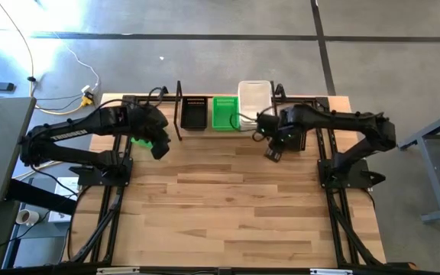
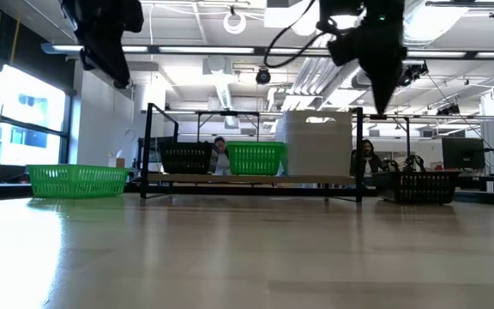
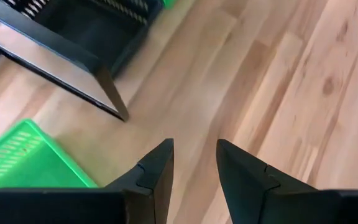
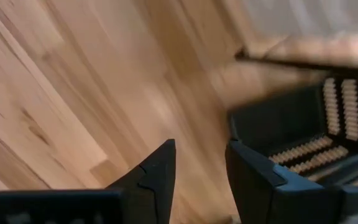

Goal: Stack baskets on shelf by color
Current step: Stack the black bin on the stacked black bins on the shelf

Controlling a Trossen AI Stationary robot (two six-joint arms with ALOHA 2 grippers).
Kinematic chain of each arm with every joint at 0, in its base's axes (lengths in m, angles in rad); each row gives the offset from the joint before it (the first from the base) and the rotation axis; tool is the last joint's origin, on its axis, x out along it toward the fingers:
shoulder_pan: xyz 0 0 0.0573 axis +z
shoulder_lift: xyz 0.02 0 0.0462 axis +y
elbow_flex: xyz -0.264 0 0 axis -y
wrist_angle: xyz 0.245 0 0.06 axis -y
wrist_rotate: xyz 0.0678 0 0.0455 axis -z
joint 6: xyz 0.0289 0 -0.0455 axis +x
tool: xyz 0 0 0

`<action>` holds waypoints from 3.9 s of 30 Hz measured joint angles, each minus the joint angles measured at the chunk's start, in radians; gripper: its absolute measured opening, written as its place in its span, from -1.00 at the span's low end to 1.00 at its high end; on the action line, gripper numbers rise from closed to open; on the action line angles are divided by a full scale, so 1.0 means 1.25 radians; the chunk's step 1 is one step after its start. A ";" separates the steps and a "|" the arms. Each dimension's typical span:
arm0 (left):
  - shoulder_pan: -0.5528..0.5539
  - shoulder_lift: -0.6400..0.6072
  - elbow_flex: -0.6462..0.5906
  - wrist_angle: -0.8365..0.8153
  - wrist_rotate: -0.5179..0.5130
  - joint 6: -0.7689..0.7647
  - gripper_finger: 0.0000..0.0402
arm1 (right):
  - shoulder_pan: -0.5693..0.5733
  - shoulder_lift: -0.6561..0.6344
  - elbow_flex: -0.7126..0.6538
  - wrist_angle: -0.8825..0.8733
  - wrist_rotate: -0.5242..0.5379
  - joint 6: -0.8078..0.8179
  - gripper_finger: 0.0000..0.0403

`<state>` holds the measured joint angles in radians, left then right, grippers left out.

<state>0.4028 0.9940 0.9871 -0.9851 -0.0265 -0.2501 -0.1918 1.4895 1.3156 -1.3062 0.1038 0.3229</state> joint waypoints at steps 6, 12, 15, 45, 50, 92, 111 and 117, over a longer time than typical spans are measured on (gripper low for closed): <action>-0.054 0.000 -0.022 0.001 0.000 0.000 -0.45 | 0.051 -0.085 -0.111 0.010 0.000 0.112 -0.38; -0.108 0.000 -0.032 0.001 -0.001 -0.047 -0.45 | 0.075 -0.182 -0.202 0.028 0.001 0.270 -0.38; -0.135 0.000 -0.040 0.001 -0.002 -0.080 -0.45 | 0.080 -0.221 -0.236 0.042 -0.002 0.355 -0.38; -0.231 0.000 -0.048 0.002 -0.009 -0.133 -0.45 | -0.465 -0.287 -0.296 0.090 0.077 0.453 -0.38; -0.231 0.000 -0.048 0.002 -0.009 -0.133 -0.45 | -0.551 -0.231 -0.296 0.123 0.026 0.372 -0.38; -0.230 0.000 -0.047 0.012 -0.054 -0.128 -0.45 | -0.470 -0.298 -0.445 0.180 -0.015 0.462 -1.00; -0.231 0.000 -0.047 0.011 -0.024 -0.137 -0.10 | 0.110 -0.373 -0.407 0.093 -0.010 1.046 -1.00; -0.231 0.000 -0.047 0.028 -0.024 -0.154 -0.07 | 0.256 -0.303 -0.407 0.239 0.002 1.155 -1.00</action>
<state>0.1146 0.9937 0.9279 -0.9507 -0.0559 -0.4419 0.1282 1.1105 0.8070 -1.0073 0.1064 1.7665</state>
